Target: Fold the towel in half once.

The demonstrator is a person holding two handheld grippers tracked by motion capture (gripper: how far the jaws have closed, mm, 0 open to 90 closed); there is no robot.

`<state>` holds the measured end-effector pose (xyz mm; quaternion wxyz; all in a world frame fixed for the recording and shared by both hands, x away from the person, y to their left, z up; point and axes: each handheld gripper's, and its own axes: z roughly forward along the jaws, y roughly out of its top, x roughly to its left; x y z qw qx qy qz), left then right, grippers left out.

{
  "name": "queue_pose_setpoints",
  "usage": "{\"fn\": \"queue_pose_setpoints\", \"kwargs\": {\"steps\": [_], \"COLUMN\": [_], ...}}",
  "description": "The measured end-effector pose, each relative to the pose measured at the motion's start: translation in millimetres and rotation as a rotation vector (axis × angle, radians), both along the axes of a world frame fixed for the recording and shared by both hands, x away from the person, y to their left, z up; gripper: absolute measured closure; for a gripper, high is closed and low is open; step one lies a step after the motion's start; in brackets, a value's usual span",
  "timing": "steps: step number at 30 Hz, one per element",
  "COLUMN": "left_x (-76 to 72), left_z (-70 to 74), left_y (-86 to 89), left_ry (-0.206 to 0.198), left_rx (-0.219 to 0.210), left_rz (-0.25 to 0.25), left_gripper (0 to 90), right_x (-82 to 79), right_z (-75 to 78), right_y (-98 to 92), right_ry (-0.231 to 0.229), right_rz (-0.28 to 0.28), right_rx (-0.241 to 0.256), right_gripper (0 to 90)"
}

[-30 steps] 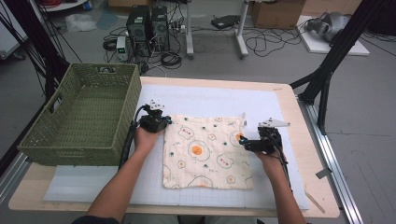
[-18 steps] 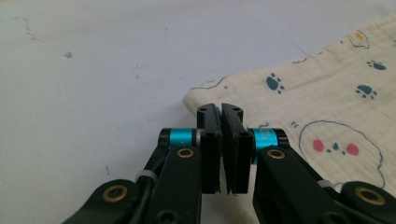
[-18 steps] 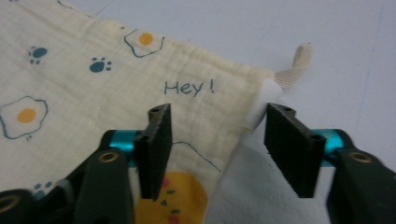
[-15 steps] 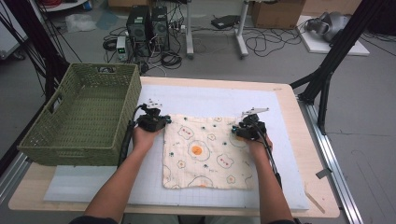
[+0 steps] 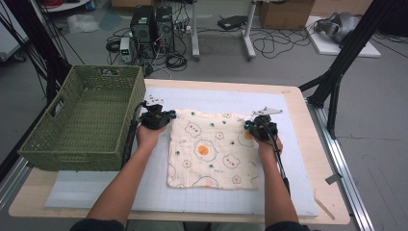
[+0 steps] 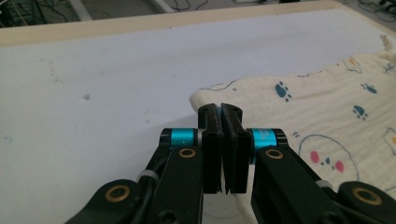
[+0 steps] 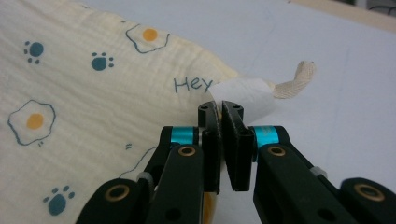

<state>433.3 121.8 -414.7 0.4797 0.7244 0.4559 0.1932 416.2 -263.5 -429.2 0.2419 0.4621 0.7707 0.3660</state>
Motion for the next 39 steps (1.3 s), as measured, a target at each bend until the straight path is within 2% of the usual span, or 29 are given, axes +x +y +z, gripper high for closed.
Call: {"fn": "queue_pose_setpoints", "kwargs": {"steps": [2, 3, 7, 10, 15, 18, 24, 27, 28, 30, 33, 35, 39], "left_x": [-0.5, -1.0, -5.4, -10.5, -18.2, -23.1, -35.7, -43.3, -47.1, -53.4, -63.5, -70.2, -80.7], "left_z": [2.3, 2.1, 2.8, 7.8, 11.3, 10.6, 14.0, 14.7, 14.3, 12.4, 10.2, 9.9, 8.2], "left_y": [-1.0, -1.4, -2.7, -2.4, 2.0, 2.1, 0.7, 2.7, 3.3, 3.8, 3.7, 3.7, 4.5], "left_ry": [-0.016, -0.011, -0.009, -0.029, -0.033, -0.025, -0.056, -0.067, -0.068, -0.073, -0.073, -0.095, -0.096], "left_rx": [-0.011, -0.015, -0.003, -0.008, -0.029, -0.022, -0.022, -0.026, -0.014, -0.018, -0.005, 0.004, 0.016], "left_rz": [-0.005, -0.010, -0.036, -0.047, -0.058, -0.077, -0.101, -0.105, -0.115, -0.122, -0.145, -0.144, -0.161], "left_gripper": [86.7, 86.7, 86.7, 86.7, 86.7, 86.7, 86.6, 86.6, 86.6, 86.5, 86.4, 86.3, 86.2], "right_x": [-0.9, -1.2, -4.8, -9.1, -17.0, -20.9, -31.7, -39.5, -41.6, -48.2, -60.5, -67.0, -79.8], "right_z": [1.8, 2.9, 6.8, 10.7, 17.2, 21.1, 29.1, 32.9, 33.2, 31.7, 26.9, 24.1, 20.2], "right_y": [-1.4, -2.6, -2.8, -2.3, -0.8, 1.0, 3.7, 4.3, 4.1, 3.6, -0.5, -2.9, -5.2], "right_ry": [-0.017, -0.026, -0.027, -0.033, -0.036, -0.047, -0.044, -0.070, -0.073, -0.062, -0.067, -0.063, -0.070], "right_rz": [-0.009, -0.008, 0.000, 0.017, 0.036, 0.055, 0.092, 0.114, 0.121, 0.124, 0.121, 0.122, 0.133], "right_rx": [-0.002, -0.001, 0.014, 0.007, 0.023, 0.012, -0.022, -0.030, -0.033, -0.040, -0.017, -0.017, -0.006], "right_gripper": [86.3, 86.3, 86.3, 86.3, 86.3, 86.3, 86.2, 86.2, 86.2, 86.1, 86.1, 86.1, 86.0]}}
